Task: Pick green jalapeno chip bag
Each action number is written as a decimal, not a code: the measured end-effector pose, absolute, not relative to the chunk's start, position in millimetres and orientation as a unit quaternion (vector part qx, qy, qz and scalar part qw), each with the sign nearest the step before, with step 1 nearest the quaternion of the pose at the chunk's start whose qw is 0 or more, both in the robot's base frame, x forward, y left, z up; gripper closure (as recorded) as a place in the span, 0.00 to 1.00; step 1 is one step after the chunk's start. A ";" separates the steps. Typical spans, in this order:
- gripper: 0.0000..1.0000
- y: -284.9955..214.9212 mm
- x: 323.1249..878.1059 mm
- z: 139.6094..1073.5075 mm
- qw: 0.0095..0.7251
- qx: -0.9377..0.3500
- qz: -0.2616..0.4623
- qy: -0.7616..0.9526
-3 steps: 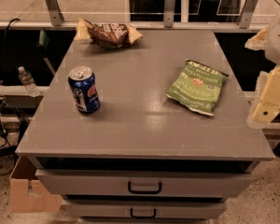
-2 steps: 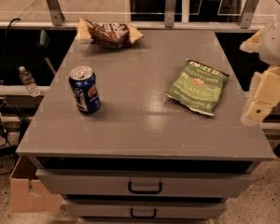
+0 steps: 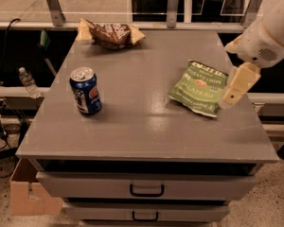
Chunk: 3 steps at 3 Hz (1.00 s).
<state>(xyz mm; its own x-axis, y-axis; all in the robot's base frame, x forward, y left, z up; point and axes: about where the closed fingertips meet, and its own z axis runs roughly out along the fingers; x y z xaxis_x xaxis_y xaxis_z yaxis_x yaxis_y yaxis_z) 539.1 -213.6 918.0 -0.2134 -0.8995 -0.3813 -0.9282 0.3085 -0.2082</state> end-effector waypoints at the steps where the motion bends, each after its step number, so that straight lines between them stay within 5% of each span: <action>1: 0.00 -209.9 584.6 897.5 0.243 -0.573 0.047 0.781; 2: 0.00 -207.8 617.6 872.1 0.247 -0.553 0.070 0.793; 3: 0.17 -205.2 633.9 846.8 0.237 -0.537 0.093 0.804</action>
Offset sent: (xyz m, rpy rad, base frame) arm 0.1197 0.0050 -0.0757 0.1662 0.0487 -0.1059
